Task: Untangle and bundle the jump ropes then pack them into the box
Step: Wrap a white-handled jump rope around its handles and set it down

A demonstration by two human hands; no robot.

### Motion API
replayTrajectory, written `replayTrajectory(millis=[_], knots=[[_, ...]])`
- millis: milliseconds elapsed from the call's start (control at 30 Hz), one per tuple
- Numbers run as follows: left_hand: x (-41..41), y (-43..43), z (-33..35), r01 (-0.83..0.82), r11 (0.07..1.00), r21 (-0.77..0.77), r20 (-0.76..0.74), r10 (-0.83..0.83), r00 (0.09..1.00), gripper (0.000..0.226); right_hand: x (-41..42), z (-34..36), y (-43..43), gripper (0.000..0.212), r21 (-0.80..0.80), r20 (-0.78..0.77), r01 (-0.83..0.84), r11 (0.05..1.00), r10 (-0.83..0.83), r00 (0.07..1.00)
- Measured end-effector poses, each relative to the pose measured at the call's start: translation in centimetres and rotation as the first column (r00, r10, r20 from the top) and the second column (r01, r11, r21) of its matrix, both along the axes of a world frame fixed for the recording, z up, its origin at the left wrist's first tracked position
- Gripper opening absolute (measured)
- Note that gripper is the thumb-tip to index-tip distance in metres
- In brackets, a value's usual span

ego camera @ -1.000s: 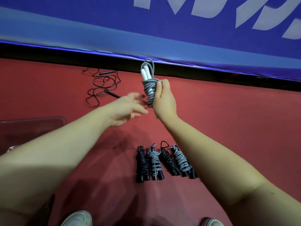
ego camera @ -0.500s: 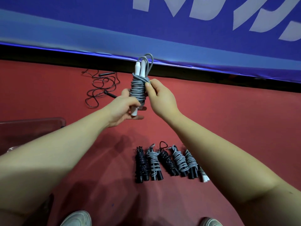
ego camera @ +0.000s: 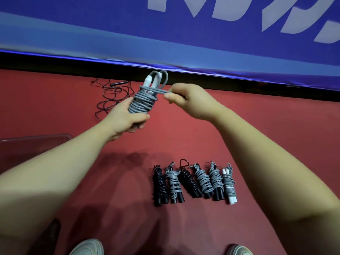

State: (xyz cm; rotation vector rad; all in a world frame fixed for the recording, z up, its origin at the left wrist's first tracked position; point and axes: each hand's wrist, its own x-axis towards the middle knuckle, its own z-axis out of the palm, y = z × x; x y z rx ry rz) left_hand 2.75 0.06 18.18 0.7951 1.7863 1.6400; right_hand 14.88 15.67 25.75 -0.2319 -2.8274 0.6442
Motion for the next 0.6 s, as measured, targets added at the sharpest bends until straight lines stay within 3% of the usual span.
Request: replayTrajectory(millis=[133, 233, 300, 333, 433, 600], knots=[[0.0, -0.5, 0.8, 0.254, 0.963, 0.085, 0.119, -0.263, 0.957, 0.045, 1.3, -1.2, 0.5, 0.030, -0.419, 0.184, -0.115, 0.901, 0.208, 0.961], [0.4, -0.9, 0.9, 0.472, 0.879, 0.067, 0.219, -0.474, 0.853, 0.039, 1.5, -1.9, 0.7, 0.029, -0.514, 0.274, -0.122, 0.849, 0.298, 0.914], [0.6, -1.4, 1.1, 0.595, 0.802, -0.064, 0.221, -0.570, 0.792, 0.037, 1.4, -1.9, 1.2, 0.023, -0.438, 0.377, -0.118, 0.891, 0.302, 0.876], [0.7, -1.5, 1.3, 0.623, 0.755, -0.206, 0.176, -0.598, 0.782, 0.038, 1.4, -1.9, 1.6, 0.020, -0.337, 0.450, -0.127, 0.933, 0.279, 0.849], [1.5, -1.2, 1.7, 0.507, 0.558, -0.657, -0.018, -0.684, 0.730, 0.037, 1.4, -1.9, 2.2, 0.018, 0.047, 0.682, -0.202, 0.978, 0.117, 0.722], [3.7, 1.2, 0.4, 0.236, 0.452, -0.860, -0.241, -0.768, 0.594, 0.017, 0.2, -1.5, -0.7, 0.033, 0.332, 0.756, -0.266, 0.905, -0.087, 0.648]])
